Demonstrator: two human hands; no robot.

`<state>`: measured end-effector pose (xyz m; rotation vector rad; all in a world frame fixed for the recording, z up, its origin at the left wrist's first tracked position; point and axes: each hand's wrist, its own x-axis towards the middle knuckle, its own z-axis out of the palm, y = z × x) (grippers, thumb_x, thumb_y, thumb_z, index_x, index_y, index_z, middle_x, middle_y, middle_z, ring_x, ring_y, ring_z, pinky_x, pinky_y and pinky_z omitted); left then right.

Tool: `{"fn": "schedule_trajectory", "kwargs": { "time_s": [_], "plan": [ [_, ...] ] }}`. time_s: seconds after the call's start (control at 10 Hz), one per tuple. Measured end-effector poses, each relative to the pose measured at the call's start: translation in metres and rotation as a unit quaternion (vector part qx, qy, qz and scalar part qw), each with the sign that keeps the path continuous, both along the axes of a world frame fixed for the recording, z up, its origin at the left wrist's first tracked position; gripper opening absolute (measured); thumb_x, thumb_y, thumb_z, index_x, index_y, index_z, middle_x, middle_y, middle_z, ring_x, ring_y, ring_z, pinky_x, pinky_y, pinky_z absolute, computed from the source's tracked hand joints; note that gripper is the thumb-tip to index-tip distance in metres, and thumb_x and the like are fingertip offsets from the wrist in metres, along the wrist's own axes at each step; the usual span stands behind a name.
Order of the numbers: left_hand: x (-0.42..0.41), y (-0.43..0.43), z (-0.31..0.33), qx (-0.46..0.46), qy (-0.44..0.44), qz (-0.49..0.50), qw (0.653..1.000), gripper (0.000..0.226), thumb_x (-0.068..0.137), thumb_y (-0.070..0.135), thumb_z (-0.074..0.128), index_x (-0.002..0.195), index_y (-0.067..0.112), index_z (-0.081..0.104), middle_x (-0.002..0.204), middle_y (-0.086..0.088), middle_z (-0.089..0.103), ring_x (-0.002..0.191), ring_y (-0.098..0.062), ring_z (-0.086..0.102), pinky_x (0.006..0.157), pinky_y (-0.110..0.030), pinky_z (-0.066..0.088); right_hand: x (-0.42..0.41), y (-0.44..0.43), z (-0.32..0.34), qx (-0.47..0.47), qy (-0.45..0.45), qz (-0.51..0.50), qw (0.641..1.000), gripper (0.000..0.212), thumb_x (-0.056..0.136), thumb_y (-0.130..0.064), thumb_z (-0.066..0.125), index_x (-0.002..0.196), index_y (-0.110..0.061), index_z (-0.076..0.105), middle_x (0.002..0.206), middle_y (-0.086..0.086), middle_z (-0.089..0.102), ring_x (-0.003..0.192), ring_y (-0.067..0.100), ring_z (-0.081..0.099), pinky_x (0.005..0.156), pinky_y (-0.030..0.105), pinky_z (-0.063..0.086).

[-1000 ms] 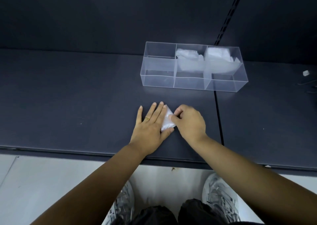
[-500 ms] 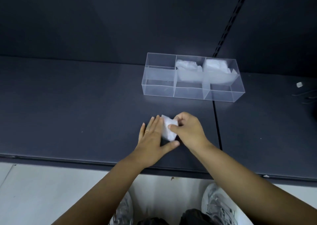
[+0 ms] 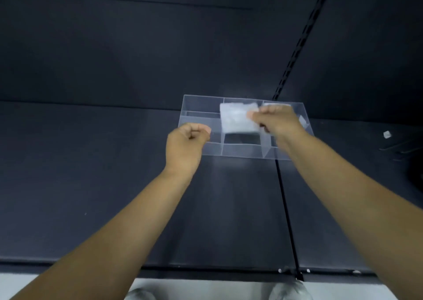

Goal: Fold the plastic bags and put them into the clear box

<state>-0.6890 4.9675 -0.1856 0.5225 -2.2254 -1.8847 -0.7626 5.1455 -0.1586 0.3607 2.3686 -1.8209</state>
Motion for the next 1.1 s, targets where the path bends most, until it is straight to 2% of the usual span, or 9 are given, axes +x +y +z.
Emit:
{"fn": "schedule_trajectory", "kwargs": {
  "time_s": [0.1, 0.2, 0.3, 0.4, 0.6, 0.7, 0.8, 0.9, 1.1],
  "plan": [
    [0.000, 0.006, -0.016, -0.286, 0.063, -0.095, 0.951, 0.019, 0.094, 0.025, 0.057, 0.110, 0.019, 0.066, 0.116, 0.004, 0.065, 0.113, -0.012, 0.054, 0.097, -0.016, 0.033, -0.049, -0.002, -0.011, 0.056, 0.057, -0.031, 0.996, 0.018, 0.081, -0.013, 0.075, 0.069, -0.017, 0.061, 0.074, -0.001, 0.064, 0.065, 0.009, 0.060, 0.065, 0.019, 0.050],
    [0.006, 0.013, -0.041, -0.458, 0.032, -0.202, 0.865, 0.056, 0.098, 0.046, 0.039, 0.147, 0.018, 0.034, 0.153, 0.002, 0.032, 0.146, -0.016, 0.014, 0.117, -0.029, -0.008, -0.075, -0.009, -0.035, 0.222, 0.068, 0.002, 0.973, 0.013, 0.081, -0.021, 0.073, 0.076, -0.018, 0.061, 0.085, 0.001, 0.065, 0.088, 0.023, 0.063, 0.089, 0.035, 0.048],
    [0.011, 0.015, -0.056, -0.524, 0.029, -0.219, 0.822, 0.066, 0.097, 0.053, 0.028, 0.153, 0.022, 0.010, 0.160, 0.006, 0.012, 0.147, -0.014, -0.007, 0.113, -0.034, -0.023, -0.083, -0.012, -0.052, 0.413, 0.086, 0.018, 0.906, 0.005, 0.082, -0.026, 0.068, 0.080, -0.022, 0.065, 0.090, 0.000, 0.069, 0.095, 0.026, 0.061, 0.093, 0.036, 0.034],
    [0.011, 0.015, -0.058, -0.531, 0.035, -0.226, 0.816, 0.068, 0.097, 0.053, 0.027, 0.153, 0.022, 0.005, 0.160, 0.007, 0.007, 0.147, -0.013, -0.011, 0.112, -0.034, -0.026, -0.083, -0.010, -0.057, 0.514, 0.104, 0.010, 0.851, 0.010, 0.081, -0.025, 0.067, 0.090, -0.021, 0.064, 0.093, 0.001, 0.068, 0.096, 0.026, 0.059, 0.087, 0.036, 0.028],
    [0.008, 0.016, -0.058, -0.527, 0.022, -0.234, 0.817, 0.068, 0.096, 0.055, 0.022, 0.153, 0.023, 0.005, 0.160, 0.008, 0.007, 0.146, -0.011, -0.014, 0.111, -0.033, -0.027, -0.058, -0.009, -0.039, 0.369, 0.292, 0.052, 0.881, 0.017, 0.085, -0.024, 0.067, 0.096, -0.012, 0.064, 0.100, 0.006, 0.060, 0.094, 0.027, 0.057, 0.089, 0.040, 0.041],
    [0.009, 0.016, -0.058, -0.527, 0.021, -0.236, 0.816, 0.069, 0.094, 0.056, 0.017, 0.153, 0.023, 0.001, 0.161, 0.008, 0.003, 0.142, -0.008, -0.022, 0.109, -0.033, -0.029, -0.036, -0.012, -0.049, 0.428, 0.225, 0.256, 0.837, 0.043, 0.097, -0.047, 0.044, 0.118, -0.015, 0.063, 0.121, 0.008, 0.061, 0.111, 0.029, 0.055, 0.099, 0.042, 0.039],
    [0.010, 0.016, -0.057, -0.535, 0.022, -0.239, 0.810, 0.071, 0.092, 0.058, 0.012, 0.153, 0.022, 0.000, 0.161, 0.007, 0.002, 0.138, -0.006, -0.026, 0.109, -0.033, -0.030, -0.033, -0.007, -0.057, 0.488, 0.129, 0.306, 0.807, 0.061, 0.094, -0.062, 0.029, 0.136, -0.024, 0.050, 0.140, 0.000, 0.051, 0.128, 0.024, 0.045, 0.108, 0.038, 0.031],
    [0.011, 0.015, -0.056, -0.542, 0.015, -0.247, 0.803, 0.071, 0.094, 0.057, 0.015, 0.152, 0.022, -0.003, 0.161, 0.007, 0.000, 0.138, -0.007, -0.027, 0.109, -0.034, -0.031, -0.041, -0.011, -0.053, 0.495, 0.088, 0.317, 0.804, 0.068, 0.090, -0.070, 0.021, 0.131, -0.027, 0.054, 0.136, -0.001, 0.055, 0.125, 0.023, 0.048, 0.103, 0.039, 0.035],
    [0.010, 0.011, -0.052, -0.489, 0.014, -0.253, 0.834, 0.070, 0.096, 0.056, 0.024, 0.153, 0.021, 0.004, 0.161, 0.007, 0.003, 0.141, -0.005, -0.022, 0.111, -0.029, -0.027, -0.021, -0.005, -0.052, 0.475, 0.179, 0.236, 0.829, 0.055, 0.096, -0.056, 0.037, 0.133, -0.020, 0.054, 0.140, 0.002, 0.050, 0.130, 0.024, 0.040, 0.110, 0.034, 0.022]
  ]
}}
